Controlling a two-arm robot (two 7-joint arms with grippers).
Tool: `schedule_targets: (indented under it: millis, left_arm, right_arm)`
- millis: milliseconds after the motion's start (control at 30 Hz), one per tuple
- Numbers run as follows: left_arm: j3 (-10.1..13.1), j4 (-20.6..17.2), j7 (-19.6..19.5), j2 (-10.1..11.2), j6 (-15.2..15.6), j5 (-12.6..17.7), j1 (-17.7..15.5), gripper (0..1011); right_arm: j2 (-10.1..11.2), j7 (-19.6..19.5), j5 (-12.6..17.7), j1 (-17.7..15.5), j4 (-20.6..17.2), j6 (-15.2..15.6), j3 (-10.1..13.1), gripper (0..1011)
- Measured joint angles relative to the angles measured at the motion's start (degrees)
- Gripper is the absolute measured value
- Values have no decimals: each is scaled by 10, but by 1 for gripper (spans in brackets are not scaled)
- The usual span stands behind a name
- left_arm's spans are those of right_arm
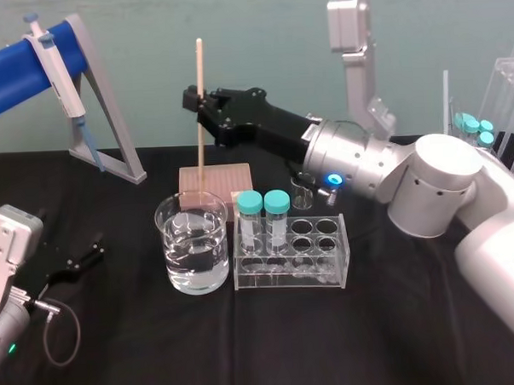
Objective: Hold the thermometer with one hand and immerse one end into the beaker, then reinsert it into the test tube rack.
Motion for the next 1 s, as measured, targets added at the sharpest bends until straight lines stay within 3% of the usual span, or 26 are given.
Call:
schedule_targets:
  millis: [200, 567, 1000]
  left_arm:
    - [0, 0, 0, 0, 0, 0, 0, 1004]
    - [0, 0, 0, 0, 0, 0, 0, 1004]
    - [0, 0, 0, 0, 0, 0, 0, 1004]
  right_arm:
    - [-18, 10, -4, 8, 37, -13, -13, 53]
    - [-54, 49, -32, 23, 138, -74, -29, 53]
    - [-78, 62, -64, 34, 200, -89, -33, 54]
